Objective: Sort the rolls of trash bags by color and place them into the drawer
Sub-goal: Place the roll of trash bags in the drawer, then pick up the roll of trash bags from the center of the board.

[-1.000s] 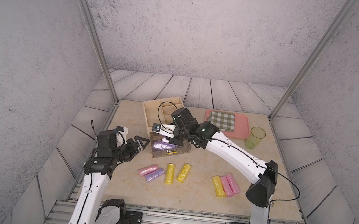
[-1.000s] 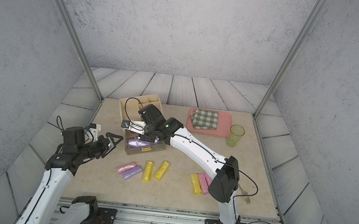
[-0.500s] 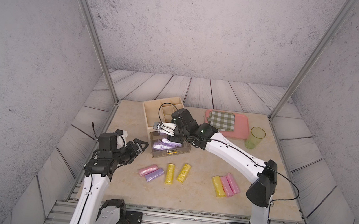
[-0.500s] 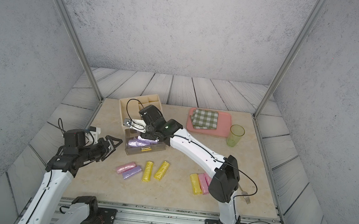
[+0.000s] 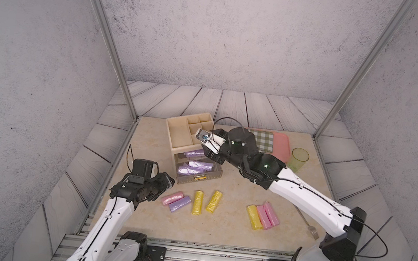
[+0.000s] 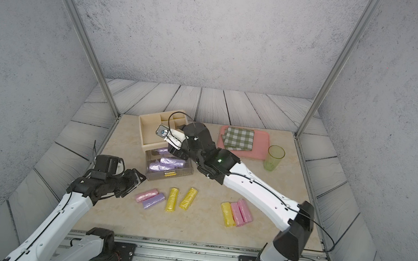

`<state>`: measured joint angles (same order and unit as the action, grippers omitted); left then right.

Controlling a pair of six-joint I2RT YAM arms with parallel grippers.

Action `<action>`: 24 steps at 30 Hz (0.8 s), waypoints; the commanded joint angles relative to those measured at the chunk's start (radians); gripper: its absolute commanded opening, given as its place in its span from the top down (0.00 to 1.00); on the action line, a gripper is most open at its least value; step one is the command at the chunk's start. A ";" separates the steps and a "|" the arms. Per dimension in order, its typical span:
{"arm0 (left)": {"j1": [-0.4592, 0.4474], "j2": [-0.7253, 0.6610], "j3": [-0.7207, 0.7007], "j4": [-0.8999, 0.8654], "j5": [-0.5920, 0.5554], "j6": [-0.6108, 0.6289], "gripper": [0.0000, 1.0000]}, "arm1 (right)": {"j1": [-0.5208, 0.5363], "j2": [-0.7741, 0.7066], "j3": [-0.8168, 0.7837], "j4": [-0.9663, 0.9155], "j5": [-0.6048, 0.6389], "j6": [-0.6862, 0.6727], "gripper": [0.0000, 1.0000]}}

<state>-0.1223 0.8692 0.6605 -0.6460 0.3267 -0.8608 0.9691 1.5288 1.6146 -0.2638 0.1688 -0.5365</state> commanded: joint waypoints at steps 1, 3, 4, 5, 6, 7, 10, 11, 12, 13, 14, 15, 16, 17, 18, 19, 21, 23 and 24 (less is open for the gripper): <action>-0.014 -0.047 -0.035 -0.041 -0.074 -0.057 0.38 | -0.004 -0.116 -0.069 0.066 -0.025 0.082 0.37; -0.030 -0.069 -0.035 -0.067 -0.093 -0.051 0.41 | -0.006 -0.171 -0.121 0.075 -0.020 0.100 0.37; -0.040 -0.078 -0.035 -0.076 -0.100 -0.045 0.42 | -0.006 -0.192 -0.144 0.083 -0.017 0.104 0.37; -0.057 -0.088 -0.035 -0.085 -0.110 -0.038 0.44 | -0.005 -0.218 -0.171 0.088 -0.013 0.111 0.37; -0.075 -0.098 -0.035 -0.092 -0.124 -0.029 0.44 | -0.006 -0.240 -0.193 0.093 -0.011 0.116 0.36; -0.103 -0.107 -0.035 -0.097 -0.146 -0.019 0.44 | -0.007 -0.266 -0.217 0.101 -0.011 0.121 0.36; -0.189 -0.130 -0.049 -0.093 -0.200 0.030 0.46 | -0.007 -0.332 -0.279 0.114 -0.018 0.143 0.35; -0.209 -0.135 -0.061 -0.081 -0.198 0.034 0.47 | -0.007 -0.352 -0.294 0.116 -0.026 0.151 0.34; -0.225 -0.141 -0.078 -0.058 -0.193 0.038 0.47 | -0.007 -0.368 -0.310 0.117 -0.033 0.158 0.34; -0.246 -0.149 -0.105 -0.025 -0.204 0.039 0.48 | -0.007 -0.383 -0.326 0.118 -0.042 0.163 0.34; -0.272 -0.158 -0.131 0.005 -0.229 0.039 0.47 | -0.007 -0.394 -0.339 0.116 -0.048 0.166 0.34; -0.293 -0.163 -0.150 0.018 -0.256 0.035 0.46 | -0.007 -0.401 -0.348 0.110 -0.052 0.167 0.34; -0.313 -0.162 -0.167 0.029 -0.276 0.035 0.45 | -0.007 -0.406 -0.354 0.098 -0.053 0.170 0.34; -0.336 -0.159 -0.180 0.040 -0.297 0.037 0.45 | -0.007 -0.409 -0.360 0.084 -0.051 0.173 0.34; -0.364 -0.156 -0.191 0.044 -0.326 0.036 0.44 | -0.007 -0.412 -0.365 0.074 -0.049 0.176 0.34; -0.395 -0.150 -0.202 0.051 -0.358 0.034 0.43 | -0.007 -0.416 -0.372 0.066 -0.050 0.182 0.34; -0.435 -0.132 -0.222 0.073 -0.391 0.027 0.42 | -0.007 -0.427 -0.386 0.052 -0.063 0.199 0.34; -0.450 -0.108 -0.242 0.100 -0.409 0.006 0.41 | -0.007 -0.436 -0.407 0.040 -0.083 0.234 0.34; -0.451 -0.096 -0.249 0.119 -0.409 0.005 0.40 | -0.007 -0.440 -0.421 0.042 -0.088 0.253 0.34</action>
<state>-0.5617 0.7547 0.4316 -0.5873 -0.0093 -0.8459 0.9653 1.1213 1.2175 -0.1947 0.1135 -0.3481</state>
